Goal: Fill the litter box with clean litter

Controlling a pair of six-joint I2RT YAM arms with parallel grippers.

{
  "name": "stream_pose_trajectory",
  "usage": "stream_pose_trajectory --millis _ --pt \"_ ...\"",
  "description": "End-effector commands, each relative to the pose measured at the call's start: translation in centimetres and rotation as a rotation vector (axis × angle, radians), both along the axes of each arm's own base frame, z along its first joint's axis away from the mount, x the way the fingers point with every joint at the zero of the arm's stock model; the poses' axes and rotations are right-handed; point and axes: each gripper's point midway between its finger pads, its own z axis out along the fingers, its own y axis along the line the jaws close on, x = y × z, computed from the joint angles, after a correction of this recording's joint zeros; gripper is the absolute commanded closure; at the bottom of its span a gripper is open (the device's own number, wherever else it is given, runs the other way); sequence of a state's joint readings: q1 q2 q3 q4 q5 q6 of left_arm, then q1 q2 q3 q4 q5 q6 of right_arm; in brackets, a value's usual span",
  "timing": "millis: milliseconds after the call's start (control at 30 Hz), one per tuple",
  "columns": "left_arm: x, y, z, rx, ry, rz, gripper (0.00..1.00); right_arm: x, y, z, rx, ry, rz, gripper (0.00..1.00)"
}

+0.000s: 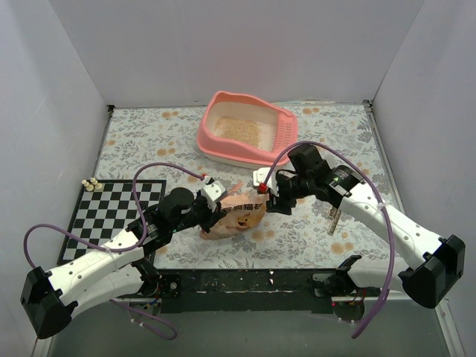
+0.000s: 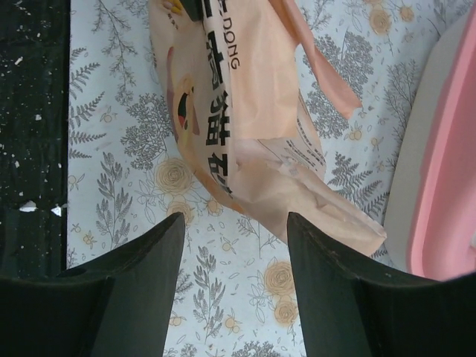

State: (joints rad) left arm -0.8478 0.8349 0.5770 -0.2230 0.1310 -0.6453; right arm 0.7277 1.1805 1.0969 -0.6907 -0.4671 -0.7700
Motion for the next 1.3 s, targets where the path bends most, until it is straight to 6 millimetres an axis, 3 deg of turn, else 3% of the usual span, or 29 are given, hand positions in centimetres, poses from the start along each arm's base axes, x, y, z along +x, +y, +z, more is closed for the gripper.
stream_pose_trajectory --millis 0,200,467,700,833,933,1100,1267 --pt "0.3 0.5 0.3 0.005 0.002 0.037 1.00 -0.6 1.5 1.9 0.060 -0.010 0.108 0.35" --pt "0.4 0.6 0.1 0.009 0.002 0.042 1.00 -0.3 2.6 1.7 0.078 -0.001 0.139 0.36" --pt "0.6 0.7 -0.4 0.024 0.014 0.062 1.00 0.1 3.1 -1.5 0.037 0.053 0.147 0.37" --pt "1.3 1.2 -0.1 0.031 0.002 0.110 1.00 0.6 1.3 -5.2 -0.077 0.075 0.084 0.42" --pt "1.4 1.3 0.4 0.017 -0.010 0.120 1.00 0.7 0.9 -6.0 -0.082 0.091 0.064 0.44" --pt "1.3 1.3 0.5 0.007 -0.014 0.120 1.00 0.7 1.0 -6.7 -0.086 0.119 0.061 0.58" --pt "1.2 1.5 0.8 -0.019 -0.041 0.118 1.00 1.2 1.7 -7.0 -0.063 0.173 0.058 0.99" --pt "1.4 1.6 3.2 -0.053 -0.108 0.109 1.00 2.4 1.1 -5.4 -0.047 0.136 0.006 0.99"
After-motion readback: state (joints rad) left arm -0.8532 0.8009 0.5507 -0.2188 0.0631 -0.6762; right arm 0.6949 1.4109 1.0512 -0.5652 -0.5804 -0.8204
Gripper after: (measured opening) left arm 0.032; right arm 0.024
